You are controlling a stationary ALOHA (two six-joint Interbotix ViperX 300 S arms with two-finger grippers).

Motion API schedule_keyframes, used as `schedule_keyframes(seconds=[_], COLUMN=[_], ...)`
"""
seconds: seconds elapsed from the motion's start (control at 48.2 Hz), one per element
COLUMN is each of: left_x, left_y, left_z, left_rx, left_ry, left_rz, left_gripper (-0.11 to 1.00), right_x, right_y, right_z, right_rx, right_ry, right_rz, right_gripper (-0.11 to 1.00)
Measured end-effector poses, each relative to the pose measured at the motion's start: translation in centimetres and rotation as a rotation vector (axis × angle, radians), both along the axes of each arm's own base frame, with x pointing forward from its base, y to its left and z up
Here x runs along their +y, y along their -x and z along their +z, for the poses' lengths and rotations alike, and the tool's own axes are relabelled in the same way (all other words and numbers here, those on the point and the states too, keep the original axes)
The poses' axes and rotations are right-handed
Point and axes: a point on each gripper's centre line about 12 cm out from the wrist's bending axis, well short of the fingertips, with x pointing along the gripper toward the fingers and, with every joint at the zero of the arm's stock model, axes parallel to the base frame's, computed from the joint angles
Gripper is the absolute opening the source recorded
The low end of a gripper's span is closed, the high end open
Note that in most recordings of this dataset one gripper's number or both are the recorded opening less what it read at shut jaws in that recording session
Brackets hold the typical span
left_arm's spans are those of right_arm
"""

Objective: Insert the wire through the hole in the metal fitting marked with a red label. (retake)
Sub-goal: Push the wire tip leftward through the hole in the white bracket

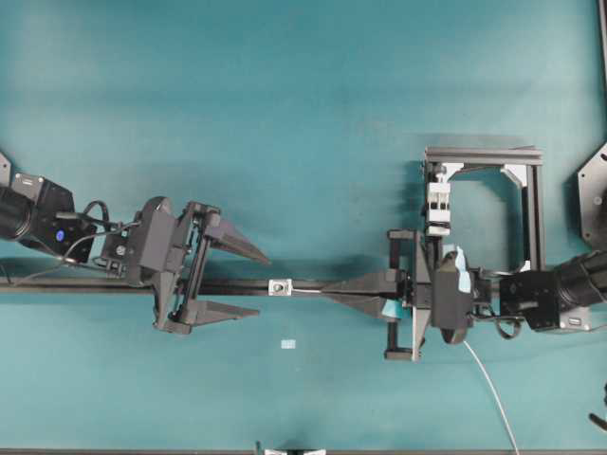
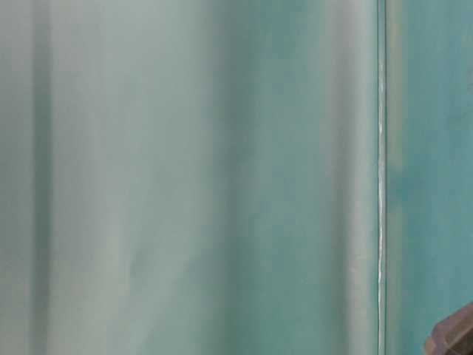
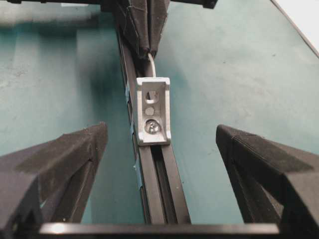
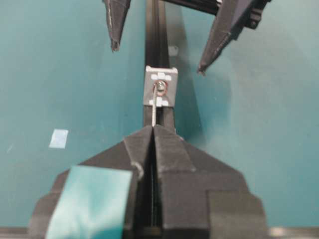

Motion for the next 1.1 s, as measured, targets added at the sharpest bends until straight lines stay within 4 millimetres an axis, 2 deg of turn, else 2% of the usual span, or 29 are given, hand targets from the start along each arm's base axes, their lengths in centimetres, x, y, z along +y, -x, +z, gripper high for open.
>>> schedule_keyframes(seconds=[1.099], left_x=[0.0], left_y=[-0.1], left_z=[0.0], left_rx=[0.003], left_ry=[-0.001], left_rz=[-0.002], left_gripper=[0.67], right_x=[-0.3], right_y=[-3.2], right_z=[-0.2], right_rx=[0.018], right_ry=[-0.01], right_rz=[0.011], right_gripper=[0.03])
